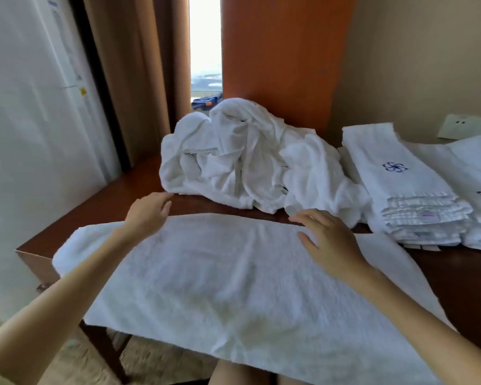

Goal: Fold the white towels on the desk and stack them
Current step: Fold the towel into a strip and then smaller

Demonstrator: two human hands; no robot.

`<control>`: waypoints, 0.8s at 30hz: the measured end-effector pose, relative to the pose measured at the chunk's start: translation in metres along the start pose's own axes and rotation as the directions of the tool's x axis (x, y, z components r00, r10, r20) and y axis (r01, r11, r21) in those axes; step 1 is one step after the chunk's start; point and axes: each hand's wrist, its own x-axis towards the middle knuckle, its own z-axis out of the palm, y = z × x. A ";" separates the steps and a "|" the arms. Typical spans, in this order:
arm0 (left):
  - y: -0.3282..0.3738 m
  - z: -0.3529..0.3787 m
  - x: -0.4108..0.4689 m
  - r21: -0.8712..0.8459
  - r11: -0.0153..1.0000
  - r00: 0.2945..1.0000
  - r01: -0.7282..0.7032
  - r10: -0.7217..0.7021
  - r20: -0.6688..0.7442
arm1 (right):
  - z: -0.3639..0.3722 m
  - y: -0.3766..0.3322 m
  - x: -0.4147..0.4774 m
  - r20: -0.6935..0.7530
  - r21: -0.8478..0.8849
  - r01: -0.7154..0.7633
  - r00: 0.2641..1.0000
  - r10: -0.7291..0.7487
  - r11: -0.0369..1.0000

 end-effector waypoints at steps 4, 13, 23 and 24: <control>-0.057 -0.019 -0.019 0.063 0.987 0.986 0.150 -0.154 0.064 | 0.048 -0.085 0.071 0.180 0.214 -0.008 0.983 -0.031 0.977; -0.107 -0.042 -0.055 -0.034 0.988 0.980 0.151 -0.146 0.135 | 0.124 -0.156 0.162 0.460 0.193 0.048 0.878 -0.134 0.980; -0.089 -0.047 -0.047 0.265 0.964 0.993 0.022 -0.052 0.105 | 0.115 -0.144 0.158 0.436 0.092 0.115 0.888 -0.144 0.989; -0.089 -0.049 -0.045 0.267 0.962 0.989 0.054 -0.089 0.120 | 0.114 -0.143 0.158 0.441 0.057 0.107 0.889 -0.121 0.993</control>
